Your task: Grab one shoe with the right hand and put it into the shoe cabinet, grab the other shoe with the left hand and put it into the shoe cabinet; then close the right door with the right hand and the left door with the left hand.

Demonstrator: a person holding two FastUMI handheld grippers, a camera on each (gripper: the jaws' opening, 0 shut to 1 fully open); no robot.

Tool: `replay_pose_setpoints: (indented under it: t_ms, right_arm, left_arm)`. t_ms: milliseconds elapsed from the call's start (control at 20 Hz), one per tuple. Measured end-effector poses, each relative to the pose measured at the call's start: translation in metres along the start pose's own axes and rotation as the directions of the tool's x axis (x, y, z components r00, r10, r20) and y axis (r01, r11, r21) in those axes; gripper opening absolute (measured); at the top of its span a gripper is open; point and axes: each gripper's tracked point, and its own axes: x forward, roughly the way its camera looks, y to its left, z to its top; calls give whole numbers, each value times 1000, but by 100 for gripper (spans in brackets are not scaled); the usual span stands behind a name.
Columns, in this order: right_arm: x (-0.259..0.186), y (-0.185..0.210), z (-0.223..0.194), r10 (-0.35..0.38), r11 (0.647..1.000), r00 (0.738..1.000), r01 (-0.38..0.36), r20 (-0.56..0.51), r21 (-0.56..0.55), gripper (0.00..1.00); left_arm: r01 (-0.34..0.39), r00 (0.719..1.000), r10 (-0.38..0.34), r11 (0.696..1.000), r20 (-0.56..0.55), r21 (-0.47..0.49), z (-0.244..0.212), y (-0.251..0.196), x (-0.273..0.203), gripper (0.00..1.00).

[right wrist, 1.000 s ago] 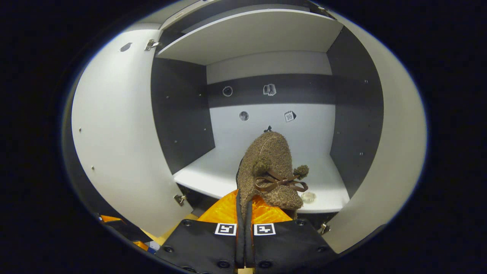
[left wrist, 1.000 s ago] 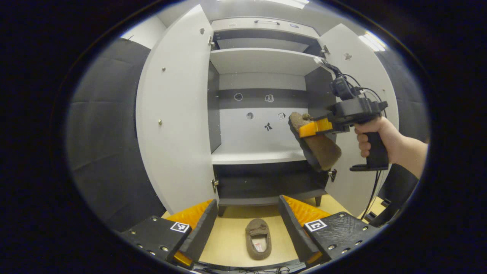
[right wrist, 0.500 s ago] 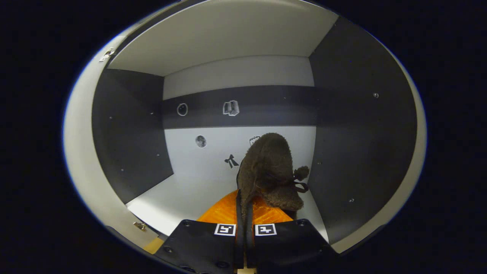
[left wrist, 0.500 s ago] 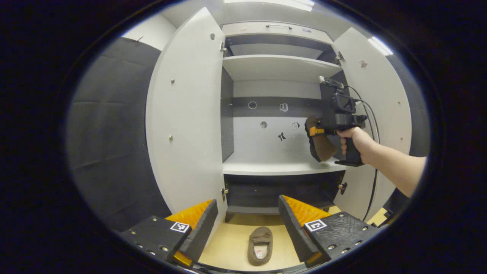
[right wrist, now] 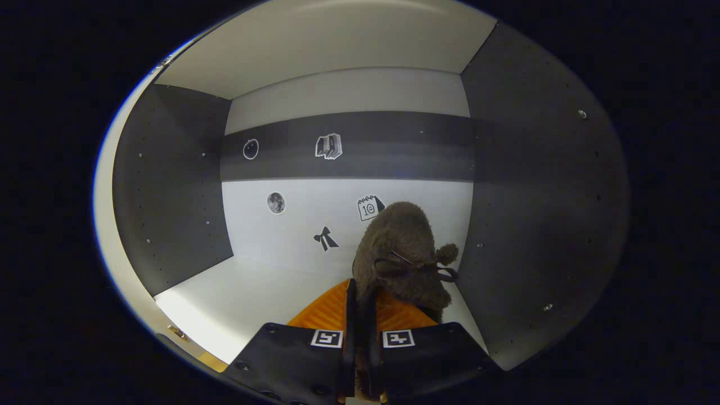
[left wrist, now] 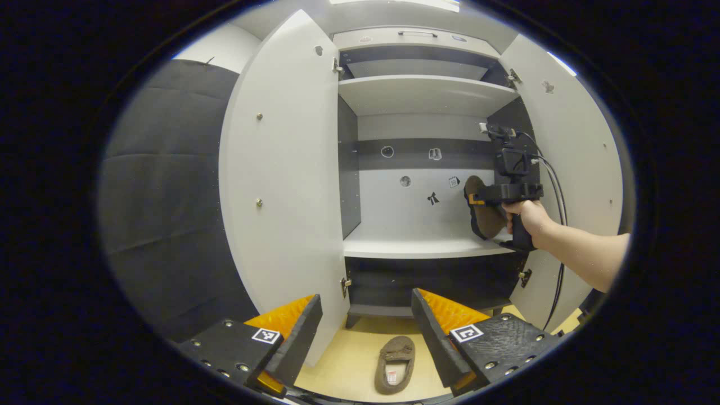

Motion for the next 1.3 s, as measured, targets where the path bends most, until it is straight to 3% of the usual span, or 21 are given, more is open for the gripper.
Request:
replay_pose_setpoints:
  t_ms: [50, 100, 150, 200, 250, 300, 350, 400, 450, 500, 550, 600, 650, 700, 750, 850, 900, 950, 1000, 1300]
  right_arm:
    - [0, 1, -1, -6, 1000, 1000, 6, 4, -6, 8]
    - [0, 1, -4, -10, 1000, 1000, 10, 1, -25, 12]
    - [1, 0, -9, -14, 999, 1000, 13, -10, -51, 24]
    - [2, 2, -14, -1, 997, 1000, -1, -23, -80, 28]
    - [3, 9, -15, 26, 995, 999, -28, -27, -92, 38]
    - [1, 13, -17, 37, 995, 999, -40, -37, -87, 47]
    - [-2, 18, -14, 47, 996, 998, -50, -37, -69, 68]
    - [-6, 20, -10, 54, 997, 998, -55, -32, -48, 80]
    - [-11, 25, -5, 69, 997, 997, -70, -23, -25, 92]
    - [-16, 27, -1, 77, 997, 997, -77, -17, -10, 91]
    - [-22, 28, 2, 82, 997, 997, -82, -10, 0, 97]
    - [-29, 29, 6, 86, 996, 996, -86, -4, 9, 99]
    - [-37, 31, 9, 94, 995, 996, -94, 3, 14, 97]
    - [-45, 31, 11, 95, 995, 995, -95, 5, 19, 99]
    - [-54, 31, 13, 93, 995, 996, -94, 12, 25, 99]
    - [-76, 29, 13, 79, 996, 997, -79, 21, 42, 99]
    - [-88, 31, 11, 76, 996, 997, -77, 21, 54, 100]
    - [-100, 33, 9, 77, 995, 997, -78, 22, 61, 98]
    - [-112, 35, 5, 77, 996, 997, -78, 22, 54, 98]
    - [-183, 44, -23, 39, 998, 999, -39, -6, 46, 96]
  left_arm:
    - [-3, 1000, 3, 1000, -1, 5, 0, -2, 3, 93]
    - [-6, 1000, 6, 1000, -5, 10, -1, -3, 5, 93]
    - [-9, 1000, 9, 1000, -6, 11, -1, -5, 7, 93]
    - [-5, 1000, 5, 1000, -6, 5, -1, -9, 9, 100]
    - [1, 1000, -1, 1000, -6, -1, -1, -13, 12, 100]
    - [3, 1000, -3, 1000, -4, -4, 0, -16, 15, 93]
    - [4, 1000, -4, 1000, -4, -2, 2, -19, 18, 93]
    - [6, 1000, -6, 1000, -3, 3, 2, -23, 21, 93]
    - [10, 1000, -10, 1000, -2, 12, 3, -26, 22, 100]
    - [10, 1000, -10, 1000, -6, 25, 0, -28, 22, 100]
    - [13, 1000, -12, 999, -12, 36, -2, -29, 21, 93]
    - [18, 1000, -17, 999, -18, 43, -6, -29, 19, 93]
    - [28, 999, -26, 999, -25, 45, -9, -29, 19, 100]
    - [40, 999, -38, 998, -37, 46, -15, -29, 19, 100]
    - [54, 998, -52, 998, -48, 45, -21, -27, 20, 93]
    - [86, 994, -83, 996, -78, 39, -34, -25, 23, 93]
    - [110, 990, -106, 993, -96, 32, -42, -24, 25, 100]
    - [145, 983, -141, 989, -114, 26, -48, -25, 27, 100]
    - [169, 979, -164, 985, -124, 31, -54, -25, 30, 93]
    - [295, 934, -264, 950, -240, 104, -108, -26, 44, 93]
